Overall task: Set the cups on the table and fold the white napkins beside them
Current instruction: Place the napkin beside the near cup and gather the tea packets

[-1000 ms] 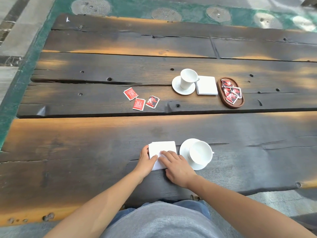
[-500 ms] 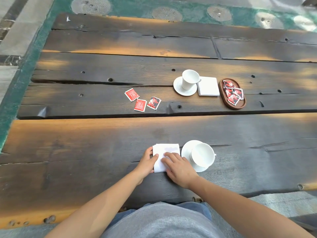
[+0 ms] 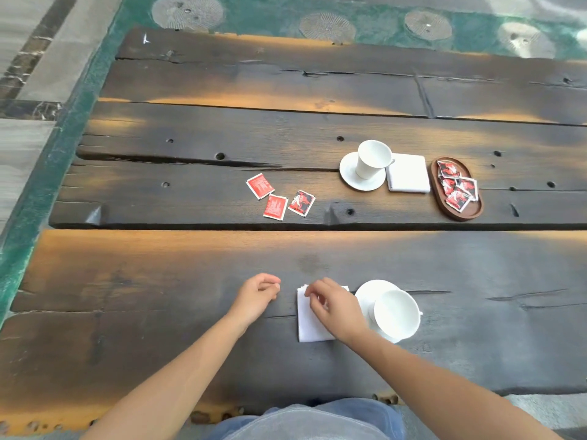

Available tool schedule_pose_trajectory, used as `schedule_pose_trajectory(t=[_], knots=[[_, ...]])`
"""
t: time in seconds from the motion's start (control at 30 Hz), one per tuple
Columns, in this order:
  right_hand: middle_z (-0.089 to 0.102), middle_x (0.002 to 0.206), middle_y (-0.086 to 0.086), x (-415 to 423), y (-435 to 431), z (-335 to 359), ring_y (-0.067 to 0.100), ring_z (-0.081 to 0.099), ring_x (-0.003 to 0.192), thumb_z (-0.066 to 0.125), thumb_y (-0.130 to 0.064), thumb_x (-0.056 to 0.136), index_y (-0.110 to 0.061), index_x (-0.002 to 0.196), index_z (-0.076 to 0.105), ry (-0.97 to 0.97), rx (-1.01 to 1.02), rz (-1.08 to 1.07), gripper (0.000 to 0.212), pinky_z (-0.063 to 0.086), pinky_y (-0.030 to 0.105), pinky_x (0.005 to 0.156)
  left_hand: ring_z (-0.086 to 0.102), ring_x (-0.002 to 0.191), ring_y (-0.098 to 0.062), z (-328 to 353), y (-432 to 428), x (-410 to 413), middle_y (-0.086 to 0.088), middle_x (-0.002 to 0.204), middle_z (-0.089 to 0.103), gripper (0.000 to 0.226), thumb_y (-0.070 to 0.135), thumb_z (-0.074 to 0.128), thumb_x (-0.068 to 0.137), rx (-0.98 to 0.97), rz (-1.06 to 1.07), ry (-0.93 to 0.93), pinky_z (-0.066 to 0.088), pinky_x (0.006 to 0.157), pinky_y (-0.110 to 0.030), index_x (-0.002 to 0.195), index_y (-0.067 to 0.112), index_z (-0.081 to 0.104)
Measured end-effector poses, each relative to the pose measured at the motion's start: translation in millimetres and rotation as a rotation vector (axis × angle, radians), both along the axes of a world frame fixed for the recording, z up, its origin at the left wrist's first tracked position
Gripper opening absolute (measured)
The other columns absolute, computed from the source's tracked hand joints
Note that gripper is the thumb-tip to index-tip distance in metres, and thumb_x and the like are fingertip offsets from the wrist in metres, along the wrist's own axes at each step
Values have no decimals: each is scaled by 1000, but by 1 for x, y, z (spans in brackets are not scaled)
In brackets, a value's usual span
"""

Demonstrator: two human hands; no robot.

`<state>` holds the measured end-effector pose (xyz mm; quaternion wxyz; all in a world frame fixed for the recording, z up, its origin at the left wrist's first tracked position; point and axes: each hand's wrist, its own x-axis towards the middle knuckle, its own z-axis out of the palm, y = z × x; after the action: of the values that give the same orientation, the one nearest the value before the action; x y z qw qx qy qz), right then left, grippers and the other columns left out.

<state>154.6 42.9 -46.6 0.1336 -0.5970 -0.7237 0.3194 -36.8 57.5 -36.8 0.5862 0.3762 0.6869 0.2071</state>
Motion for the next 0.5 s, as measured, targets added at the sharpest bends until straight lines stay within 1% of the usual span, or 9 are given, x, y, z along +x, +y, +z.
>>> schedule_pose_trajectory(t=[0.1,0.17,0.2,0.27,0.3,0.37,0.43,0.5], knots=[[55,80,-10,-18,50,2,6,51,70,50,-22,86,-28,84,58,31,29,-14,9,47,33,63,56,69,-8,1,35,-11,-12,94,64,21,5,53,92,73,95,31,41,58,-6,110,0,62],[55,85,-13,-26,93,0,6,52,72,53,-20,86,-27,87,61,77,29,-99,11,48,33,67,57,69,-8,1,61,-14,-12,94,64,22,4,54,91,104,144,33,41,57,-4,111,0,61],[55,89,-13,-30,114,-2,6,52,73,55,-19,86,-27,92,63,104,26,-162,13,50,34,71,58,71,-10,1,74,-14,-12,95,64,22,5,55,91,117,159,36,43,62,-7,112,1,62],[53,100,-9,-35,151,-7,10,56,83,57,-23,87,-26,109,62,104,3,-275,23,50,37,80,61,81,-15,1,96,-15,-13,98,68,23,8,58,89,129,193,41,46,76,-20,112,5,64],[51,109,-7,-37,167,-11,12,57,93,58,-29,88,-26,118,57,71,-21,-311,31,50,37,82,62,86,-17,-1,106,-15,-12,100,69,23,10,59,88,131,211,45,46,81,-25,111,7,65],[45,129,-2,-42,192,-20,17,50,116,60,-38,88,-23,129,47,-4,-72,-331,46,46,38,85,63,89,-17,-4,124,-16,-10,101,70,23,12,61,86,137,231,59,47,88,-28,109,11,66],[38,137,1,-45,208,-27,22,42,124,63,-41,86,-18,126,43,-84,-113,-315,50,46,41,85,64,91,-17,-10,138,-16,-10,103,70,24,14,62,86,134,235,46,48,92,-30,110,11,67],[36,136,4,-46,214,-34,26,39,123,64,-41,85,-16,121,43,-179,-120,-291,49,46,42,85,64,95,-16,-17,148,-16,-11,107,69,26,15,64,86,123,228,26,48,94,-30,112,10,66]])
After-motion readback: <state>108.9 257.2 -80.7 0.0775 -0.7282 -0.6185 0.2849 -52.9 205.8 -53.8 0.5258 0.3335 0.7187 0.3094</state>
